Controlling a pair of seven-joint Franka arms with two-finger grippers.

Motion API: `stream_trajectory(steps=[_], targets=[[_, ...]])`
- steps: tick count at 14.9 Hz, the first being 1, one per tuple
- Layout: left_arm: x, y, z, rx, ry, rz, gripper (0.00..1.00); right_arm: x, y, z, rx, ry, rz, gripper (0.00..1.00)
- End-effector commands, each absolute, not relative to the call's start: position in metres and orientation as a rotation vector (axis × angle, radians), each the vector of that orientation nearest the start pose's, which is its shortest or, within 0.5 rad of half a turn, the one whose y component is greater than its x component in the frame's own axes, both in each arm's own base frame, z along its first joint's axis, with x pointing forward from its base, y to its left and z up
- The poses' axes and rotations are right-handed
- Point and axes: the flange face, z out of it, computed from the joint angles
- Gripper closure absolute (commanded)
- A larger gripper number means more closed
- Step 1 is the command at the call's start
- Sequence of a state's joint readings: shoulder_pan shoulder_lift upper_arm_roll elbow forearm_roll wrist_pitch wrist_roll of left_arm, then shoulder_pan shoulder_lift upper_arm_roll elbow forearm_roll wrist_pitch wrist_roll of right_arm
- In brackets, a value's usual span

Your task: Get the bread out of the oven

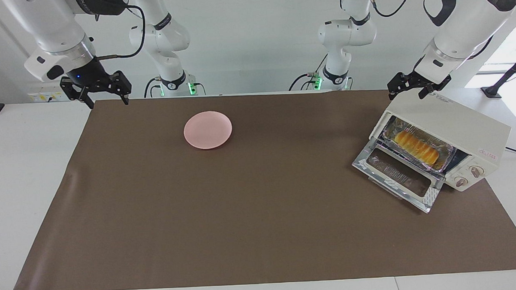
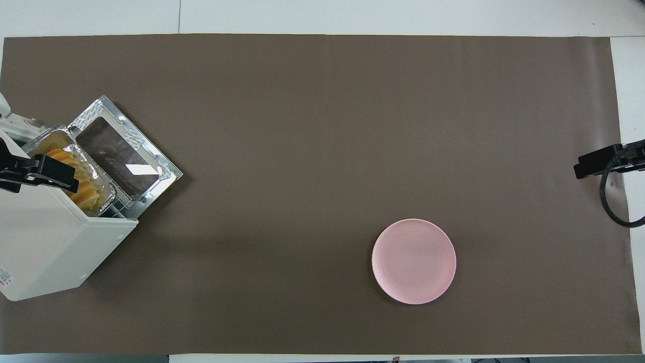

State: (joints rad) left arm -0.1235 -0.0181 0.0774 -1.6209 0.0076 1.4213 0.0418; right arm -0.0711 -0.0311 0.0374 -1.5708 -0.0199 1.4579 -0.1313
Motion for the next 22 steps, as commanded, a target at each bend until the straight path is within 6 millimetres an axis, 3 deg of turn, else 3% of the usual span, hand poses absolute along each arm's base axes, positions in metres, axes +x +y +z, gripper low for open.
stream_trajectory(steps=[1,5,9,13,16,17,20,22], targets=[[0.521,-0.021,0.600,-3.121,0.144,0.274,0.00,0.527,-0.020,0.635,-3.135,-0.160,0.133,0.00],[0.521,-0.020,0.600,-3.120,0.156,0.274,0.00,0.527,-0.020,0.635,-3.137,-0.160,0.133,0.00],[0.530,-0.008,0.601,-3.127,0.056,0.217,0.00,0.527,-0.020,0.635,-3.137,-0.160,0.133,0.00],[0.579,-0.012,0.567,-3.100,-0.297,0.293,0.00,0.527,-0.020,0.635,-3.137,-0.160,0.133,0.00],[0.641,-0.005,0.526,-3.024,-0.506,0.341,0.00,0.526,-0.021,0.634,-3.138,-0.160,0.136,0.00],[0.653,-0.001,0.515,-2.992,-0.600,0.326,0.00,0.526,-0.022,0.634,-3.138,-0.158,0.136,0.00],[0.671,0.001,0.479,-2.933,-0.757,0.265,0.00,0.526,-0.022,0.635,-3.138,-0.158,0.134,0.00],[0.666,0.008,0.452,-2.901,-0.802,0.256,0.00,0.526,-0.026,0.635,-3.139,-0.146,0.134,0.00]])
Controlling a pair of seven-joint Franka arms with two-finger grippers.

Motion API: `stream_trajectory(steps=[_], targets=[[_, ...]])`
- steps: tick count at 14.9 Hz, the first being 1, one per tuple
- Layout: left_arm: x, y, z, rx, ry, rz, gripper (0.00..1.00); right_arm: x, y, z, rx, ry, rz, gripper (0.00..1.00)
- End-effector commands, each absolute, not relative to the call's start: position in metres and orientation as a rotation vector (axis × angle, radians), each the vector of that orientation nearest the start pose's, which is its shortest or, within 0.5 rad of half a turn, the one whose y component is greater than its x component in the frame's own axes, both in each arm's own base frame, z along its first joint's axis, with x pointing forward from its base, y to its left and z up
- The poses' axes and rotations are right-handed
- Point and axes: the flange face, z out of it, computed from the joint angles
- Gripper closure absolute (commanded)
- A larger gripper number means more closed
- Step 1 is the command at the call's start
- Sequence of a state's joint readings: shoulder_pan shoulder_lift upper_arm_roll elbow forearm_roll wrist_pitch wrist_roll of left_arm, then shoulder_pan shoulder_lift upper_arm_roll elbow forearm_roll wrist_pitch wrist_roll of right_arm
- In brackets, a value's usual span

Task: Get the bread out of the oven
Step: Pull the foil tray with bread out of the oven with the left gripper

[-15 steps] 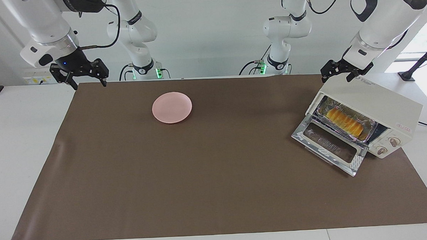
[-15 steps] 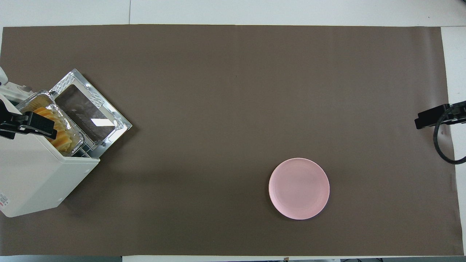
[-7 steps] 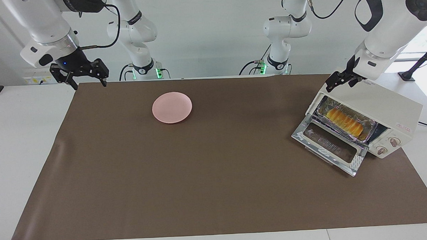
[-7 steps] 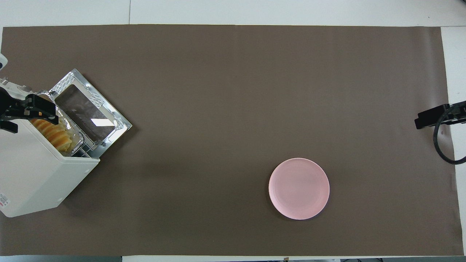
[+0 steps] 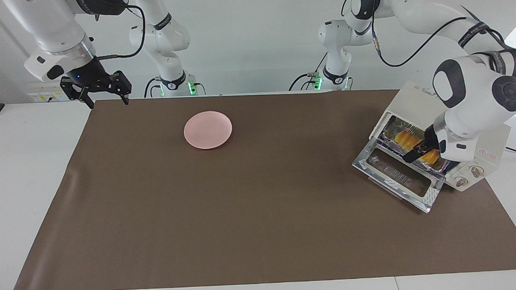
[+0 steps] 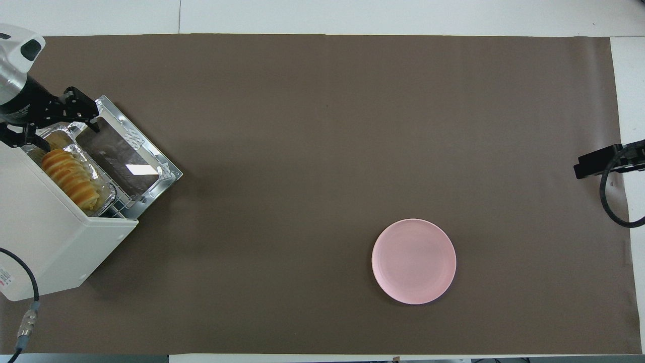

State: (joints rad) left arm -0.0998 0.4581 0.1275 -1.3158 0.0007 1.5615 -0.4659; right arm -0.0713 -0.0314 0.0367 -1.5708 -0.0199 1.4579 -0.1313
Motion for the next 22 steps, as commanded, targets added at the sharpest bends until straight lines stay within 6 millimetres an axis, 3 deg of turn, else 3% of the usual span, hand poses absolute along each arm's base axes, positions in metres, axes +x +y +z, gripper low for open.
stream_trajectory(steps=[1,9,12,16,17,18,22], targets=[[0.663,0.009,0.444,-2.897,-0.808,0.260,0.00,0.525,-0.026,0.635,-3.138,-0.146,0.136,0.00],[0.631,0.015,0.396,-2.863,-0.837,0.224,0.00,0.526,-0.025,0.636,-3.139,-0.148,0.129,0.00],[0.628,0.015,0.388,-2.863,-0.850,0.208,0.02,0.526,-0.025,0.635,-3.139,-0.148,0.131,0.00],[0.622,0.022,0.385,-2.868,-0.814,0.246,0.62,0.526,-0.026,0.636,-3.139,-0.143,0.129,0.00],[0.621,0.025,0.387,-2.881,-0.774,0.253,0.86,0.526,-0.026,0.636,-3.139,-0.148,0.129,0.00],[0.618,0.026,0.384,-2.889,-0.736,0.276,1.00,0.526,-0.025,0.636,-3.139,-0.153,0.129,0.00],[0.618,0.026,0.386,-2.897,-0.668,0.266,1.00,0.526,-0.025,0.636,-3.139,-0.148,0.124,0.00]])
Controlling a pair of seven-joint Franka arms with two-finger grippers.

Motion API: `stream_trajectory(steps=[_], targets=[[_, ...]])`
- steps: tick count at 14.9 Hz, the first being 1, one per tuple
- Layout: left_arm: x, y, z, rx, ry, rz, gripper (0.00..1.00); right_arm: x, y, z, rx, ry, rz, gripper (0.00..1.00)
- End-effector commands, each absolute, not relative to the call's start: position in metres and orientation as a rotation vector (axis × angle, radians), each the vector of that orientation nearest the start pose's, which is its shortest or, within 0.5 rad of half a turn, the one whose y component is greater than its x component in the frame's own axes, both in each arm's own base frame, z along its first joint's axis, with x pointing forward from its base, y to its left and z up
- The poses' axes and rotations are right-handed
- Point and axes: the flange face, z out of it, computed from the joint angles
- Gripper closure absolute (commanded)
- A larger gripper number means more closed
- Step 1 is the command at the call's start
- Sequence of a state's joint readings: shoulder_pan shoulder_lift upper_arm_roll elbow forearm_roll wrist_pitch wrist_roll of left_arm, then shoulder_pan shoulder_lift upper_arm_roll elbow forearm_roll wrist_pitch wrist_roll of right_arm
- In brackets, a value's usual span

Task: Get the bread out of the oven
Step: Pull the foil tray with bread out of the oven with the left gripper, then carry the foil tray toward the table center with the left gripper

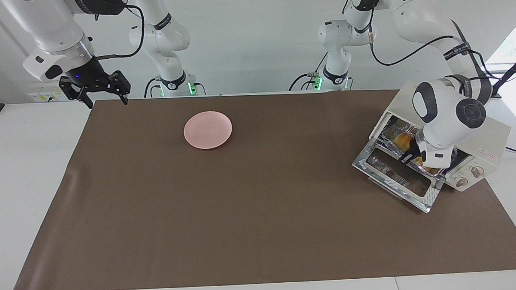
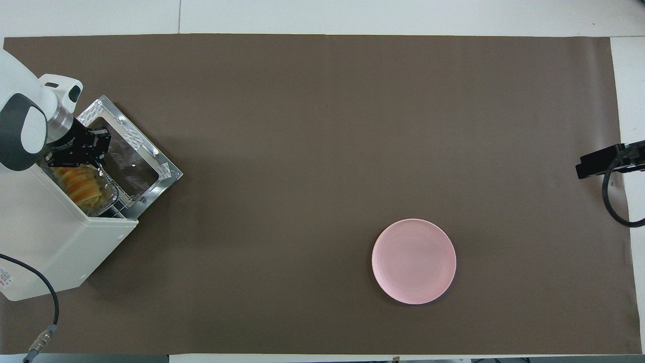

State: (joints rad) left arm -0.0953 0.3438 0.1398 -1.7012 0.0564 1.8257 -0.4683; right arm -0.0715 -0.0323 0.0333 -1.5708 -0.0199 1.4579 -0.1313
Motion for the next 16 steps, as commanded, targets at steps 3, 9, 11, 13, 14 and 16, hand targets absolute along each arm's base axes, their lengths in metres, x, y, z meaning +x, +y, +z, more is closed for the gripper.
stream_trajectory(steps=[3,9,11,13,14,16], targets=[[0.649,-0.014,0.411,-2.934,-0.559,0.119,1.00,0.527,-0.023,0.637,-3.140,-0.148,0.119,0.00],[0.687,-0.170,0.453,-3.033,-0.315,0.097,1.00,0.527,-0.022,0.636,-3.140,-0.151,0.119,0.00],[0.678,-0.239,0.443,-3.034,-0.183,0.090,1.00,0.527,-0.023,0.636,-3.140,-0.148,0.119,0.00],[0.654,-0.300,0.433,-3.032,-0.047,0.097,1.00,0.527,-0.023,0.635,-3.139,-0.151,0.124,0.00],[0.646,-0.319,0.432,-3.038,-0.003,0.100,1.00,0.527,-0.023,0.635,-3.139,-0.153,0.124,0.00],[0.634,-0.362,0.413,-3.053,0.087,0.078,1.00,0.527,-0.023,0.635,-3.139,-0.155,0.124,0.00]])
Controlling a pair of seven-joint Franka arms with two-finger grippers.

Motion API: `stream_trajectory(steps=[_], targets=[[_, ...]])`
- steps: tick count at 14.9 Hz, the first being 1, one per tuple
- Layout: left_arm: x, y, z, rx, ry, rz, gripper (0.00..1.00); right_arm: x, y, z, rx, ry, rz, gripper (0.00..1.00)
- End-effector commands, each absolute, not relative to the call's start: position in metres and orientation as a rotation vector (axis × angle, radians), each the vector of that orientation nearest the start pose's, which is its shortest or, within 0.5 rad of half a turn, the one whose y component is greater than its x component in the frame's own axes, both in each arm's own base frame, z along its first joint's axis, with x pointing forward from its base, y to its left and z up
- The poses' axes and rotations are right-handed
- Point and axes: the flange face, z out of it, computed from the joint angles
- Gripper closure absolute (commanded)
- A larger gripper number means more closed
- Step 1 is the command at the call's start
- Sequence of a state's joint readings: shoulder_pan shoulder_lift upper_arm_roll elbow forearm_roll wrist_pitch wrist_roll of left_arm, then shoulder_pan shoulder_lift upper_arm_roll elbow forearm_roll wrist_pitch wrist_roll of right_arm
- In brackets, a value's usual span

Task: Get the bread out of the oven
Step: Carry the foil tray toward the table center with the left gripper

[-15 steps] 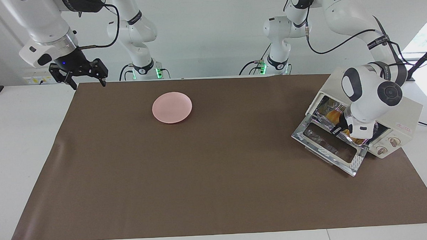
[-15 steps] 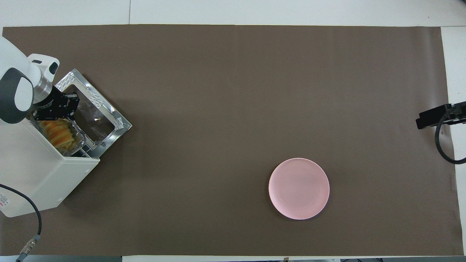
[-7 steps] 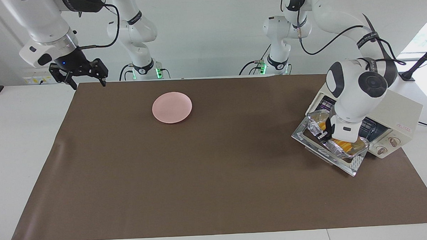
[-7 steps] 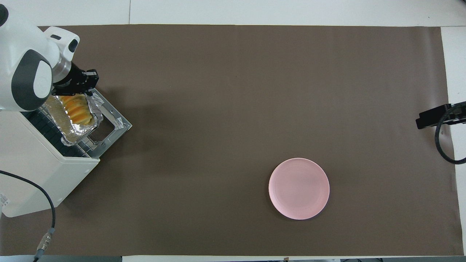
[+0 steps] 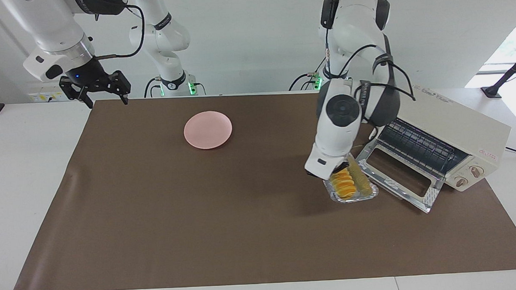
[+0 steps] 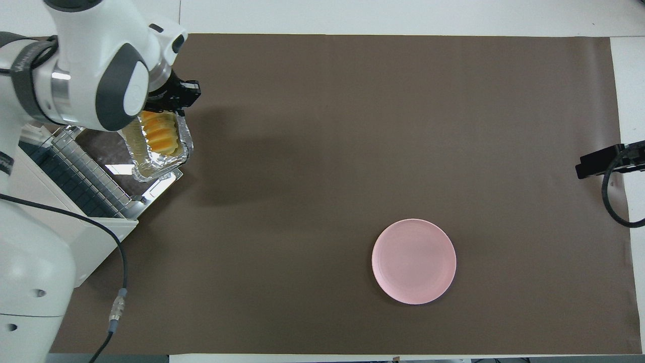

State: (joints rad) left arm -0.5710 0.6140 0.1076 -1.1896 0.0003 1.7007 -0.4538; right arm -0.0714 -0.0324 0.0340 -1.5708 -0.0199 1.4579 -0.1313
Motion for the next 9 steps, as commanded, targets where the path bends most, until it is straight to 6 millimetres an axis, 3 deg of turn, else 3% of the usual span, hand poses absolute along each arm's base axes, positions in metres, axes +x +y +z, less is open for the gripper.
stream_trajectory(steps=[1,2,4,9], targets=[[0.628,-0.382,0.400,-3.057,0.130,0.060,1.00,0.527,-0.022,0.635,-3.139,-0.155,0.124,0.00],[0.616,-0.410,0.391,-3.064,0.184,0.045,1.00,0.527,-0.022,0.635,-3.139,-0.155,0.124,0.00],[0.592,-0.442,0.385,-3.072,0.221,0.063,1.00,0.527,-0.022,0.635,-3.139,-0.155,0.124,0.00],[0.563,-0.486,0.350,-3.083,0.195,0.060,1.00,0.527,-0.022,0.635,-3.139,-0.155,0.124,0.00]])
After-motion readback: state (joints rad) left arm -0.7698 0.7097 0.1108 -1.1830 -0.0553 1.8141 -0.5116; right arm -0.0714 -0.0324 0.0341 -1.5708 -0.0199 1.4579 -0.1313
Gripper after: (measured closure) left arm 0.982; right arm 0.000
